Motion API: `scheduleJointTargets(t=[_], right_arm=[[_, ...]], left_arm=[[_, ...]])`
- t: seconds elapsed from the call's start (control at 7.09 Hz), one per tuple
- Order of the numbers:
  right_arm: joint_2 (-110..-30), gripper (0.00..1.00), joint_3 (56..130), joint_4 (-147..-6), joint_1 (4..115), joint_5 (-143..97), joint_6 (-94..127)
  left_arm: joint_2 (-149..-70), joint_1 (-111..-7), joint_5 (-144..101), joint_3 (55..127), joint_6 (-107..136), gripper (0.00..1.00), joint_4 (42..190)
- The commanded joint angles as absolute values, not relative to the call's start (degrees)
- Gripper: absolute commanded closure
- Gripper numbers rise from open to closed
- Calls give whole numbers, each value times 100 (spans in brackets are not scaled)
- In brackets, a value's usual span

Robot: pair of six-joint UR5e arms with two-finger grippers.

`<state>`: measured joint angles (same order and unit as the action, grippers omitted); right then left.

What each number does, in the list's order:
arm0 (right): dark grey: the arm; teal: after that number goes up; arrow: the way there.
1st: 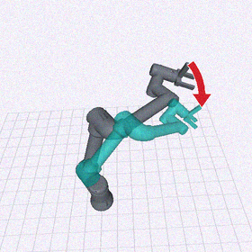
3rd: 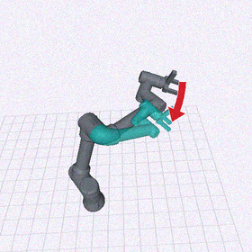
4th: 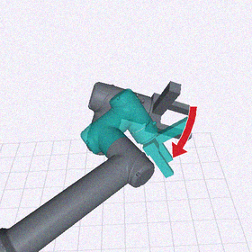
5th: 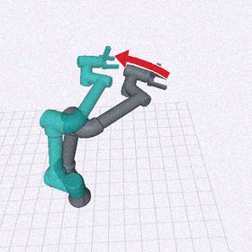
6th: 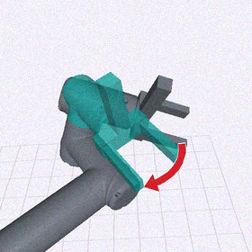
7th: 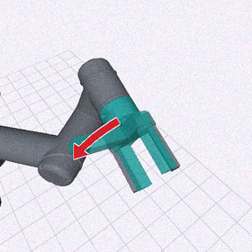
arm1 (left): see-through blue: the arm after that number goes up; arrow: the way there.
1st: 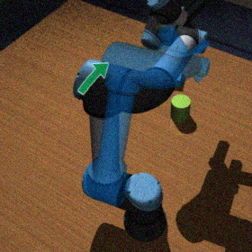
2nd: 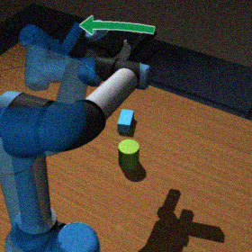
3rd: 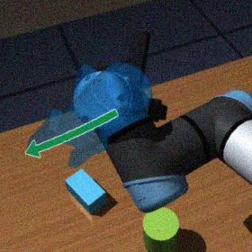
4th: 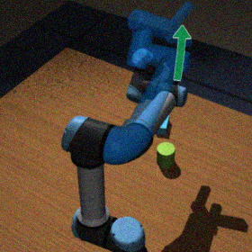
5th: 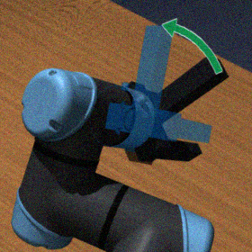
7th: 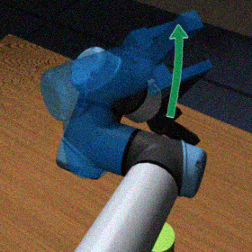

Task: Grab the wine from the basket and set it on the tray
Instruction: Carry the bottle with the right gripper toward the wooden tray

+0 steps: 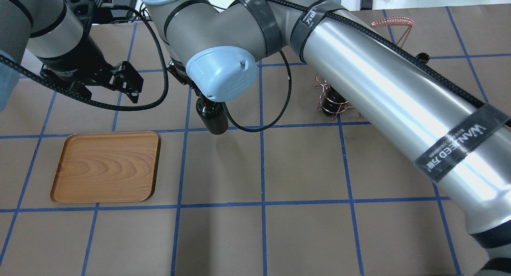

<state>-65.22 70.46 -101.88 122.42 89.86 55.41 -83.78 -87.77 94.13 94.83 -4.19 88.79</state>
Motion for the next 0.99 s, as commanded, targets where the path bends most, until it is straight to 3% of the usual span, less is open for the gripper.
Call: scheduleJointTargets(t=[0.0, 0.85], right_arm=[[-6521, 91, 7023, -10274, 12278, 8930, 5703], [-6293, 88, 7040, -10529, 12533, 8773, 5941]], left_arm=[[-8385, -8772, 9413, 9483, -422, 0, 8886], [-8367, -8544, 9413, 9413, -875, 0, 8886]])
